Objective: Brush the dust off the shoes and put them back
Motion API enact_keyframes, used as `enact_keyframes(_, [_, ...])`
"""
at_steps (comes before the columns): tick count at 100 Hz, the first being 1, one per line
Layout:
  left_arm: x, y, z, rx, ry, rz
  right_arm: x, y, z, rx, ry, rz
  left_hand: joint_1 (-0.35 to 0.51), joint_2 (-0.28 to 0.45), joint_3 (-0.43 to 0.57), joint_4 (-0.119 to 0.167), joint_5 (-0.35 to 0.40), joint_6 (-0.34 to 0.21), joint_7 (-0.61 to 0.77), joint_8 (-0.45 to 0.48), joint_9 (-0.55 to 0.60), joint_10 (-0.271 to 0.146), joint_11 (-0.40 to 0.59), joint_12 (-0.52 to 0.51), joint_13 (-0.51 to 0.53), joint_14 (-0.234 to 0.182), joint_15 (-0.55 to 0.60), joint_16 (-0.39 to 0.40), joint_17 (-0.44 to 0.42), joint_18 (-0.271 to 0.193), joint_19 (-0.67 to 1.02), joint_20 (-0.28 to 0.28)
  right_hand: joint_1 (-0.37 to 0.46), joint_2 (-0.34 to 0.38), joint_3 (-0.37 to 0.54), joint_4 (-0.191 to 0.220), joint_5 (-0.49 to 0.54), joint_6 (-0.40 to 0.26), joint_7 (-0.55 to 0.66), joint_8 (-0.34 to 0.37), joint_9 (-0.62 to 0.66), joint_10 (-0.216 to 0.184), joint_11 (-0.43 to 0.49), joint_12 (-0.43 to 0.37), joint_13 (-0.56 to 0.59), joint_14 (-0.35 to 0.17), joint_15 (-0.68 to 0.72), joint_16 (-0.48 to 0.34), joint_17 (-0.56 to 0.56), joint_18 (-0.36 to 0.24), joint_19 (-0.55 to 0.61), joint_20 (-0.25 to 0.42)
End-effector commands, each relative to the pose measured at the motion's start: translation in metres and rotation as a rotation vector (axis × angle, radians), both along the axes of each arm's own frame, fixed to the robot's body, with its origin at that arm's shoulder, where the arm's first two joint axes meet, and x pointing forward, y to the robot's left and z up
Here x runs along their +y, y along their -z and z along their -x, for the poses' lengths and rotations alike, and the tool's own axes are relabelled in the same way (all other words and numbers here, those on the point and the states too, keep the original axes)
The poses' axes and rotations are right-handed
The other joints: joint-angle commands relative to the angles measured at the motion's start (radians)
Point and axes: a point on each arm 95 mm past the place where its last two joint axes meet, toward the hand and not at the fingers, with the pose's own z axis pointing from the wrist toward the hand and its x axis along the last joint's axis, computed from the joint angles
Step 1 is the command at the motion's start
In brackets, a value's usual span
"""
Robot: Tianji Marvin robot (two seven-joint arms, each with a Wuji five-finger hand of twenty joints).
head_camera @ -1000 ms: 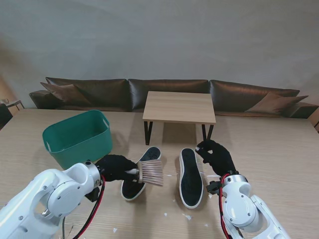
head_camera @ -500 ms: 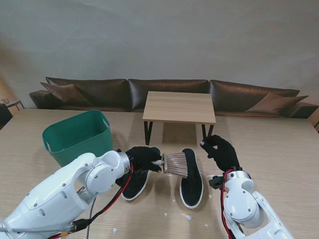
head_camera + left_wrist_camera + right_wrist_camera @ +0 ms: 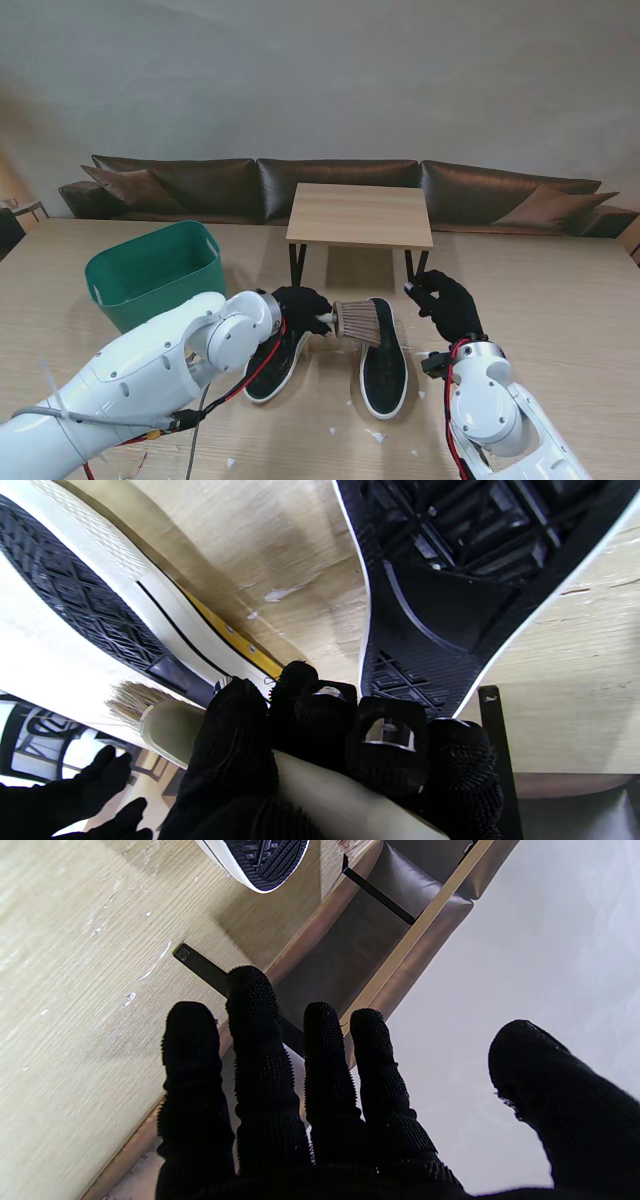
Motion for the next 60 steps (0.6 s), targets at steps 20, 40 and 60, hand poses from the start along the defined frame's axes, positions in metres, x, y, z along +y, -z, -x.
enact_keyframes(20, [-0.009, 0.002, -0.012, 0.022, -0.016, -0.014, 0.003, 0.002, 0.003, 0.015, -0.016, -0.007, 0.108, 0.028, 0.057, 0.036, 0.034, -0.005, 0.002, 0.006, 0.054, -0.009, 0.016, 0.004, 0.067, 0.017, 0.068, 0.000, 0.022, 0.015, 0.085, 0.015, -0.002, 0.022, 0.005, 0.018, -0.009, 0.005, 0.004, -0.010, -0.035, 0.014, 0.011, -0.011, -0.008, 0.003, 0.011, 0.004, -0.191, 0.020, -0.020, -0.007])
enact_keyframes(40, [-0.015, 0.007, -0.015, 0.045, -0.011, -0.019, 0.003, 0.001, 0.003, 0.014, -0.015, -0.008, 0.107, 0.030, 0.057, 0.036, 0.034, -0.004, 0.001, 0.006, 0.053, -0.011, 0.016, 0.003, 0.068, 0.016, 0.068, -0.001, 0.022, 0.015, 0.085, 0.014, -0.003, 0.022, 0.005, 0.018, -0.009, 0.005, 0.003, -0.010, -0.036, 0.013, 0.009, -0.012, -0.009, 0.003, 0.011, 0.004, -0.192, 0.021, -0.021, -0.007])
enact_keyframes(60, [-0.016, 0.010, -0.012, 0.073, -0.005, -0.022, 0.002, 0.000, 0.003, 0.013, -0.013, -0.010, 0.106, 0.030, 0.057, 0.036, 0.032, -0.004, 0.000, 0.008, 0.052, -0.012, 0.016, 0.003, 0.067, 0.014, 0.068, -0.002, 0.021, 0.010, 0.085, 0.013, -0.002, 0.022, 0.004, 0.018, -0.009, 0.006, 0.002, -0.010, -0.036, 0.014, 0.009, -0.012, -0.008, 0.003, 0.011, 0.004, -0.192, 0.020, -0.022, -0.006])
